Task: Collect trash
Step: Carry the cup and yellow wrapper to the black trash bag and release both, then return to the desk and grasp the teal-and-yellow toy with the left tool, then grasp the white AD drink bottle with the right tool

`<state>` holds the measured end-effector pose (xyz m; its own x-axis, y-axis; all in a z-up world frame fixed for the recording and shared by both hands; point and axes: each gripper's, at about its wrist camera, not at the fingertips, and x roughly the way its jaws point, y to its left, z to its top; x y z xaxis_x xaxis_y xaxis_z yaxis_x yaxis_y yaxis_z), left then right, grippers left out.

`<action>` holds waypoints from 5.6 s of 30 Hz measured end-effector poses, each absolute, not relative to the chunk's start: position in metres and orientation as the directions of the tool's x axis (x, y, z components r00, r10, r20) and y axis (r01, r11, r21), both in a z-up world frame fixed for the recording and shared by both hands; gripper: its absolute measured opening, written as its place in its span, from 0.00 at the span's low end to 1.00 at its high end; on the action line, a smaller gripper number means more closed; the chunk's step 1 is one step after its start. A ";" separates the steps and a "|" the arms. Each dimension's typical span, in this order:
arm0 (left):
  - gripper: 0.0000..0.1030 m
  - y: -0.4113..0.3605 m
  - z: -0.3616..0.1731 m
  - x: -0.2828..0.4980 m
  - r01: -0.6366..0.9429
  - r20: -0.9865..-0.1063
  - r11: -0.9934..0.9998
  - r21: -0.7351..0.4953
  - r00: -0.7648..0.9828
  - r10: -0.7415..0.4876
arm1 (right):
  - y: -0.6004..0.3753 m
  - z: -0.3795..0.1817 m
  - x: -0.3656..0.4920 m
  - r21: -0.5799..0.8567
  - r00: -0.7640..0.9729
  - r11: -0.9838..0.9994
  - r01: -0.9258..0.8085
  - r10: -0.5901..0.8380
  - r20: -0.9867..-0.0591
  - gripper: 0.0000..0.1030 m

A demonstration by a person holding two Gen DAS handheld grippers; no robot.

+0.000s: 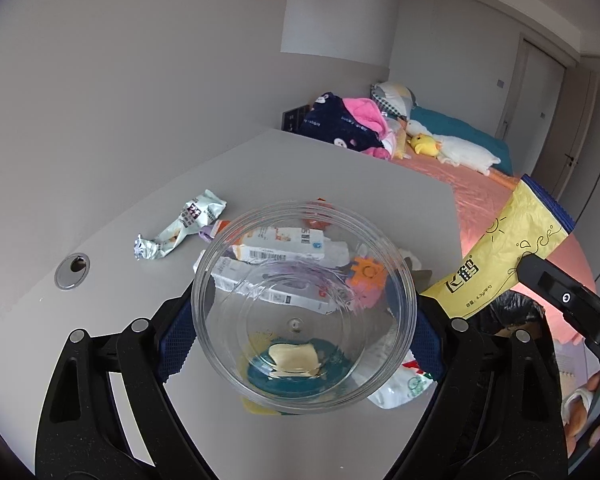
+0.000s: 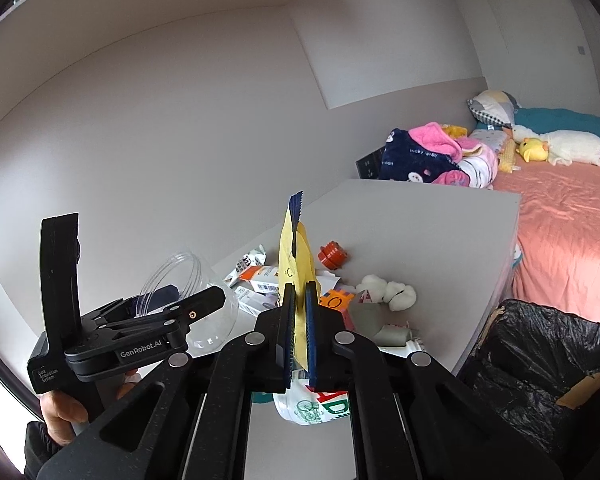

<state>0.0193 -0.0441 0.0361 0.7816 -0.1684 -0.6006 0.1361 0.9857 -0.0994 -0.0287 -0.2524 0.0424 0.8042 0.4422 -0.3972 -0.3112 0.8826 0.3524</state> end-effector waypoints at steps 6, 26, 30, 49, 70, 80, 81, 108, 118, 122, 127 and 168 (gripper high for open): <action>0.82 -0.068 0.048 0.015 0.172 -0.584 0.981 -0.090 0.789 -0.192 | -0.275 0.055 -0.043 0.350 0.834 0.891 -0.288 0.413 -0.367 0.06; 0.82 -0.173 0.062 0.003 0.371 -0.563 0.924 -0.095 0.745 -0.357 | -0.365 0.071 -0.091 0.338 0.912 0.934 -0.116 0.235 -0.335 0.06; 0.82 -0.196 0.061 0.001 0.417 -0.566 0.904 -0.096 0.724 -0.394 | -0.386 0.069 -0.100 0.345 0.921 0.936 -0.070 0.194 -0.338 0.06; 0.95 -0.283 0.027 0.001 0.579 -0.650 0.813 -0.063 0.594 -0.473 | -0.467 0.042 -0.118 0.400 0.918 0.900 0.173 0.001 -0.397 0.82; 0.95 -0.215 0.018 0.010 0.473 -0.666 0.879 -0.067 0.635 -0.392 | -0.413 0.028 -0.091 0.367 0.888 0.928 0.072 0.108 -0.447 0.86; 0.95 -0.167 0.013 0.014 0.391 -0.678 0.919 -0.049 0.663 -0.318 | -0.365 0.018 -0.074 0.361 0.861 0.931 -0.045 0.219 -0.459 0.90; 0.95 -0.162 0.012 0.014 0.381 -0.680 0.923 -0.046 0.666 -0.308 | -0.360 0.017 -0.072 0.361 0.858 0.931 -0.053 0.228 -0.460 0.90; 0.94 -0.037 -0.033 0.020 0.110 -0.740 0.993 -0.032 0.665 -0.097 | -0.263 -0.051 -0.029 0.547 0.657 0.809 -0.213 0.533 -0.533 0.89; 0.82 -0.026 -0.047 0.030 0.103 -0.764 0.994 -0.042 0.637 -0.098 | -0.258 -0.075 -0.012 0.680 0.618 0.720 -0.137 0.599 -0.509 0.78; 0.82 -0.027 -0.049 0.034 0.109 -0.764 0.993 -0.041 0.638 -0.101 | -0.256 -0.075 -0.003 0.688 0.628 0.715 -0.123 0.593 -0.505 0.78; 0.82 -0.031 -0.053 0.042 0.113 -0.763 0.993 -0.029 0.640 -0.095 | -0.249 -0.075 0.010 0.666 0.645 0.736 -0.121 0.568 -0.511 0.78; 0.39 -0.030 -0.040 0.050 0.113 -0.718 0.993 -0.043 0.688 -0.109 | -0.255 -0.053 0.049 0.565 0.777 0.814 -0.135 0.441 -0.450 0.24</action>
<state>0.0505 -0.0302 -0.0401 0.6876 -0.1095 -0.7178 0.1135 0.9926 -0.0427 0.0494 -0.2554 -0.0526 0.7768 0.4405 -0.4501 -0.1347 0.8143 0.5646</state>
